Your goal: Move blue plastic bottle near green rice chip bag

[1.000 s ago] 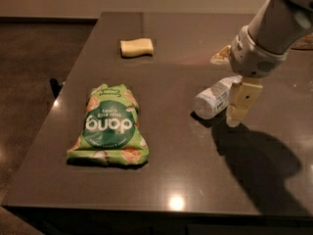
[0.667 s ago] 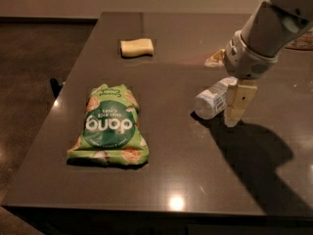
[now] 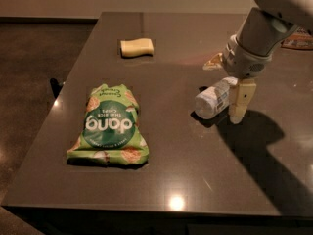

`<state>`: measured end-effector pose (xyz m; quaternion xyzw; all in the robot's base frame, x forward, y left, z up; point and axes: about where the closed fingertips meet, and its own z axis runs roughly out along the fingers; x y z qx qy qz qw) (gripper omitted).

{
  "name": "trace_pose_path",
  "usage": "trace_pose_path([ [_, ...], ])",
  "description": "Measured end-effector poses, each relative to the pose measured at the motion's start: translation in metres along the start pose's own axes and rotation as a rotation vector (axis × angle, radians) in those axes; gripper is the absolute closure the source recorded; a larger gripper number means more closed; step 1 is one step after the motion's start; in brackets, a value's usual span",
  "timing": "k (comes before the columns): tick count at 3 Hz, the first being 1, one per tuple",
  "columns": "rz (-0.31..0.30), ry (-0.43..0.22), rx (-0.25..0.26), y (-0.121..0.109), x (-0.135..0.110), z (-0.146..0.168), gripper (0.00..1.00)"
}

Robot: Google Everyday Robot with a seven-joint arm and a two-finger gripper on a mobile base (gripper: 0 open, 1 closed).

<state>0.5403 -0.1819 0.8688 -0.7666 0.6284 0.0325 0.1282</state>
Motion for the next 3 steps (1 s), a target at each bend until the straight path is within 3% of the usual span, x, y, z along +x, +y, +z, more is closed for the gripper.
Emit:
trace_pose_path([
  [1, -0.075, 0.003, -0.048, 0.001, 0.004, 0.006, 0.21],
  [2, -0.134, 0.001, -0.07, 0.004, 0.0, 0.004, 0.52],
  [3, -0.181, -0.002, -0.079, 0.005, -0.01, -0.001, 0.75],
])
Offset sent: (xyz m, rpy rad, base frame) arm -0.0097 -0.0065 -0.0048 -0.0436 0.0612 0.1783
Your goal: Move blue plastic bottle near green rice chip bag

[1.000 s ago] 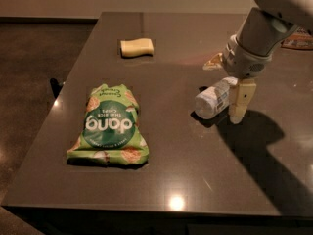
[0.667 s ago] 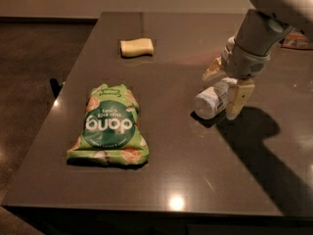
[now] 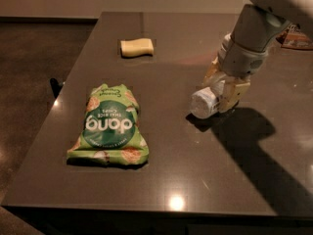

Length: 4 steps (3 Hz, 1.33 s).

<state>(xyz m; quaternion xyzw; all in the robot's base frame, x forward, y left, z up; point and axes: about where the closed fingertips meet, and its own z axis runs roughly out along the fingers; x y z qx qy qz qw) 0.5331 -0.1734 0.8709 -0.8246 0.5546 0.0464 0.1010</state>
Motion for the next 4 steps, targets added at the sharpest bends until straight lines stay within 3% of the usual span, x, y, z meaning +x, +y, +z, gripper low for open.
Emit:
trace_pose_path([
  [1, -0.043, -0.035, 0.009, 0.003, -0.025, -0.007, 0.98],
  [2, -0.069, -0.106, 0.022, 0.01, -0.061, -0.01, 1.0],
  [4, -0.118, -0.166, 0.038, 0.026, -0.117, -0.003, 1.0],
])
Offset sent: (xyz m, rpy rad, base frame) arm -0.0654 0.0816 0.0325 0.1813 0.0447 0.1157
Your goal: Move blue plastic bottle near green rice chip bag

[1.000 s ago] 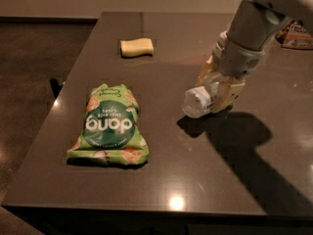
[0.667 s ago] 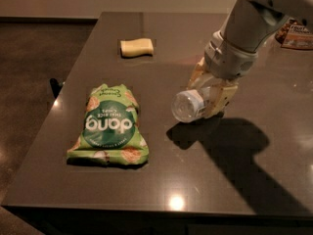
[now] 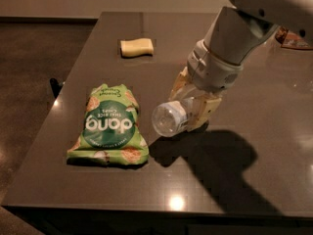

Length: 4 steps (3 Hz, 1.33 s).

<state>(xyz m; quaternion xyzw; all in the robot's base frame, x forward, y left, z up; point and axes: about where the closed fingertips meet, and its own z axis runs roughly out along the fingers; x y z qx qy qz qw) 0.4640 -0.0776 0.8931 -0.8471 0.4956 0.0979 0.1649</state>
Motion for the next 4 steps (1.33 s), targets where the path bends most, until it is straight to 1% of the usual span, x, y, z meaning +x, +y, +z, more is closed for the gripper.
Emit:
trace_pose_path([
  [1, -0.001, 0.018, 0.021, 0.002, -0.015, 0.014, 0.85],
  [2, 0.026, 0.042, 0.057, -0.007, -0.021, 0.027, 0.62],
  [3, 0.049, 0.05, 0.092, -0.018, -0.029, 0.034, 0.39],
  [4, 0.049, 0.05, 0.093, -0.018, -0.03, 0.034, 0.16],
])
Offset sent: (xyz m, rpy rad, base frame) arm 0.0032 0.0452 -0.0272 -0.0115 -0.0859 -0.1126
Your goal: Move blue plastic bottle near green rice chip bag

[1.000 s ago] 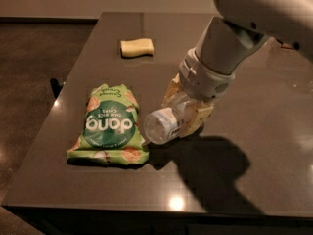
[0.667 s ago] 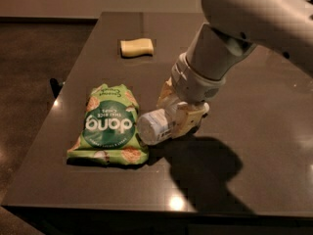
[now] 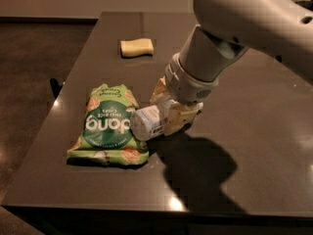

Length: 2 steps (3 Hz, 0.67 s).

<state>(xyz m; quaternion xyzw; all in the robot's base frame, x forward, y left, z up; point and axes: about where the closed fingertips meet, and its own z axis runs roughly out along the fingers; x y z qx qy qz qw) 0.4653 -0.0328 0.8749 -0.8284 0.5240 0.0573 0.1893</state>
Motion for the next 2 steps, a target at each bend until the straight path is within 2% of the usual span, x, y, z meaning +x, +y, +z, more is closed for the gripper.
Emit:
trace_pose_path([
  [1, -0.002, 0.001, -0.001, 0.0004, -0.0009, 0.0, 0.0],
  [2, -0.002, 0.001, -0.001, 0.0004, -0.001, 0.0, 0.0],
])
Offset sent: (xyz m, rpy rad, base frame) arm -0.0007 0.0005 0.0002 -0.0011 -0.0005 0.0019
